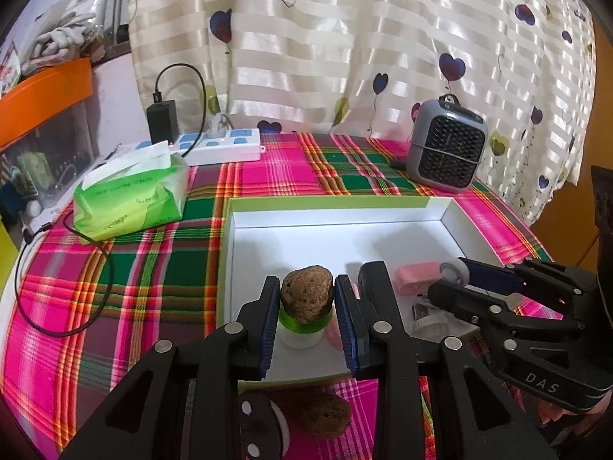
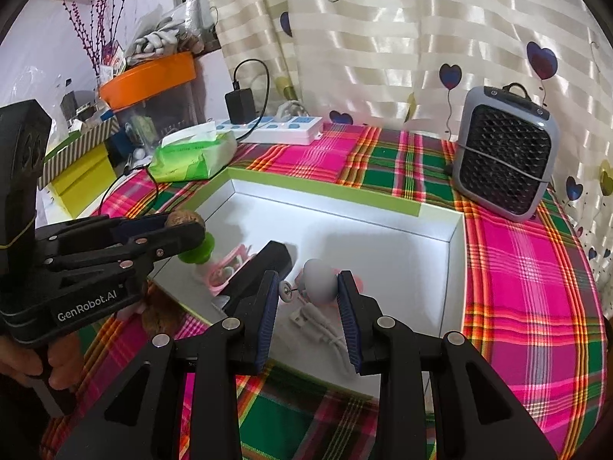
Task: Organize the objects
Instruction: 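Lower the walnut and white item into the box and open both tools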
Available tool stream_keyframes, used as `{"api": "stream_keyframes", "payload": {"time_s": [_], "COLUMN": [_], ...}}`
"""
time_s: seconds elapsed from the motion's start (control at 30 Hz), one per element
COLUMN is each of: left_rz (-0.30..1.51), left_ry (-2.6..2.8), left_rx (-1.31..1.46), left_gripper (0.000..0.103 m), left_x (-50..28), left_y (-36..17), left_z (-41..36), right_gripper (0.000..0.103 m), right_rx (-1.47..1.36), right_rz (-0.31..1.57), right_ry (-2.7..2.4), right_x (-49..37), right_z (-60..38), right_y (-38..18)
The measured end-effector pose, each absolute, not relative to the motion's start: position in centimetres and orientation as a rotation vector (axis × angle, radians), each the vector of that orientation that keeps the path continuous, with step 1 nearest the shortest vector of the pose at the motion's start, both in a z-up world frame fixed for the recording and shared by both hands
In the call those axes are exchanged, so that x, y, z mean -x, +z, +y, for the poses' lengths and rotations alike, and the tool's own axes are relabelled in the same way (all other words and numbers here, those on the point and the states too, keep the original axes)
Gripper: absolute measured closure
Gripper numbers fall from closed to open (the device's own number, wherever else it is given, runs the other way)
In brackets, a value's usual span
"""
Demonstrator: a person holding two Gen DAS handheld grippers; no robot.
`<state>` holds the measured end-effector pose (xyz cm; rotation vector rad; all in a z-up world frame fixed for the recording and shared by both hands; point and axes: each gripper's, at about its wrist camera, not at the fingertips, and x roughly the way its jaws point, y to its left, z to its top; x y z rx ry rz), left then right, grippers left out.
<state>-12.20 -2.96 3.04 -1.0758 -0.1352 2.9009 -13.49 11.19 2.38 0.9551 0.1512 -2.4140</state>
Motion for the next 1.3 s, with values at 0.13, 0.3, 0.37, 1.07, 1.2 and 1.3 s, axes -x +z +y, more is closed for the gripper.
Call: {"api": "stream_keyframes", "payload": {"time_s": [0.13, 0.3, 0.37, 1.07, 1.2, 1.3], "left_rz": [-0.124, -0.110, -0.099, -0.041, -0.054, -0.067], "left_ry": [2.885, 2.862, 2.854, 2.809, 2.818, 2.826], "left_rx": [1.066, 1.055, 1.052, 1.060, 1.051, 1.054], "left_gripper": [0.076, 0.076, 0.076, 0.076, 0.076, 0.076], "left_x": [12.2, 12.3, 12.2, 12.1, 11.8, 11.6], "left_y": [3.0, 2.9, 2.9, 2.8, 3.0, 3.2], "left_z": [-2.6, -2.0, -1.8, -0.8, -0.9, -1.1], "right_gripper": [0.070, 0.070, 0.070, 0.069, 0.068, 0.068], "right_rx": [-0.973, -0.975, -0.979, -0.931, -0.908, -0.889], "right_rz": [0.161, 0.171, 0.174, 0.250, 0.237, 0.209], "right_ry": [-2.399, -2.387, -2.385, -2.415, -2.434, -2.459], "right_x": [13.6, 13.6, 13.6, 12.8, 12.6, 12.6], "right_z": [10.8, 10.5, 10.5, 10.4, 10.7, 11.3], "right_y": [1.9, 1.7, 1.7, 2.1, 2.5, 3.2]}}
